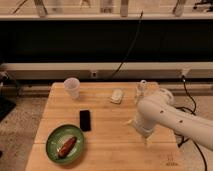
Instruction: Move the arm in a circular motion
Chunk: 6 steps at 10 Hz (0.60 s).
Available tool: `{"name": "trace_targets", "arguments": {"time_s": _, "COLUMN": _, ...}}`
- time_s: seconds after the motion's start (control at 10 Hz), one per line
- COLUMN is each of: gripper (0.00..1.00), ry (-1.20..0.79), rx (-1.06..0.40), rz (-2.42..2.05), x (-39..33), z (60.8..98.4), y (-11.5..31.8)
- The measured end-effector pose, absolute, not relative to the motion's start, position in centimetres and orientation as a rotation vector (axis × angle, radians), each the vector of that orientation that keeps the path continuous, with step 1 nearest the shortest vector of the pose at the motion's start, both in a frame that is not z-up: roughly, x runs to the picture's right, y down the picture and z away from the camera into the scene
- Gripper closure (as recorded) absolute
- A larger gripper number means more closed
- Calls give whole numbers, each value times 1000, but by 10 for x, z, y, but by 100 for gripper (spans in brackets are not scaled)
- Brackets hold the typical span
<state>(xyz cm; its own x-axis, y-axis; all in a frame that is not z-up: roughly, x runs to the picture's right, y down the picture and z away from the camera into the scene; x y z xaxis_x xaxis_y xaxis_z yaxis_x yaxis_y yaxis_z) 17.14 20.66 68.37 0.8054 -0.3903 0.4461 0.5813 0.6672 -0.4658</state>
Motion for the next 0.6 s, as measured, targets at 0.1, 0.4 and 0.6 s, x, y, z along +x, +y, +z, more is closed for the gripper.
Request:
{"name": "trace_targets", "arguments": {"time_s": 0.1, "gripper": 20, "ry": -310, "rx": -633, "rz": -517, "x": 185, "z": 693, "y": 192}}
{"name": "trace_targets", "arguments": {"time_s": 0.4, "gripper": 20, "ry": -265, "rx": -643, "rz": -420, "x": 205, "z": 725, "y": 143}}
{"name": "trace_targets", "arguments": {"time_s": 0.6, "gripper": 20, "ry": -235, "rx": -651, "rz": -385, "x": 201, "z": 748, "y": 112}}
